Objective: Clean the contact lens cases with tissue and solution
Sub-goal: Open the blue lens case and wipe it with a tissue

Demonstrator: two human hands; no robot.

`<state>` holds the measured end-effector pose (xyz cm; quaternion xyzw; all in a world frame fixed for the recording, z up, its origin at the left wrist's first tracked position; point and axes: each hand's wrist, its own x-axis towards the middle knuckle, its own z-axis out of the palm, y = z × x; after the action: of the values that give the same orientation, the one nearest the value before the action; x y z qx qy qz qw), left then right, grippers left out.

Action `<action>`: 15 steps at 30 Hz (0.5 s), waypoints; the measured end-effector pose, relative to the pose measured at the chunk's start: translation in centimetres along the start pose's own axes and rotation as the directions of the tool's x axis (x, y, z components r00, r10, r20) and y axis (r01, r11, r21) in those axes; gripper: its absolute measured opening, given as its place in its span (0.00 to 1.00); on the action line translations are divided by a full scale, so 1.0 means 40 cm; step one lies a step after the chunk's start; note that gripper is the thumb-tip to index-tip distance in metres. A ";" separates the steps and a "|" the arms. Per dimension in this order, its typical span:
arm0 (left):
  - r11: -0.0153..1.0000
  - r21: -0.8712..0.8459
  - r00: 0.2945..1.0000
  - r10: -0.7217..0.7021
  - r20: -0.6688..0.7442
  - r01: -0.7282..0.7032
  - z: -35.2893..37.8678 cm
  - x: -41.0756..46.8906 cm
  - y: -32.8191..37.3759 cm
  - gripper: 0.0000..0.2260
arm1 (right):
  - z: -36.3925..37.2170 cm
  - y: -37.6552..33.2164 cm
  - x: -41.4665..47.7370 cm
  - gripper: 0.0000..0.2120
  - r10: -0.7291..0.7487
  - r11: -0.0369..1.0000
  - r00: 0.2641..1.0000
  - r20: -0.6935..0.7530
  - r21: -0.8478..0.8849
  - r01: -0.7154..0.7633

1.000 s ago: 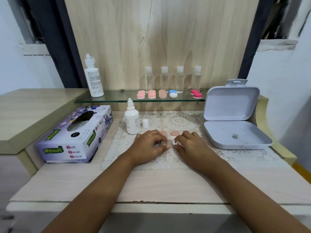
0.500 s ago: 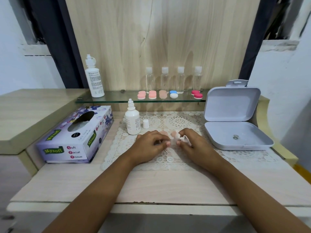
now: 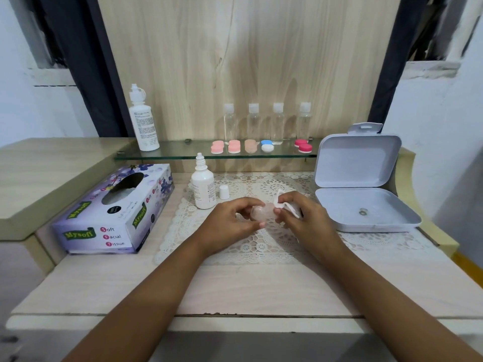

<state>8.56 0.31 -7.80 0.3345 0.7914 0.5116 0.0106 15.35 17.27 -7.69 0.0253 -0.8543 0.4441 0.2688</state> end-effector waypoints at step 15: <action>0.992 -0.123 0.999 0.003 0.048 0.003 0.001 0.005 -0.005 0.09 | 0.004 0.011 0.001 0.09 -0.117 0.988 0.993 0.001 0.102 0.116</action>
<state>8.32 0.39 -7.93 0.3455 0.7579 0.5511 0.0500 15.12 17.42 -8.08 0.0906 -0.8287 0.4703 0.2897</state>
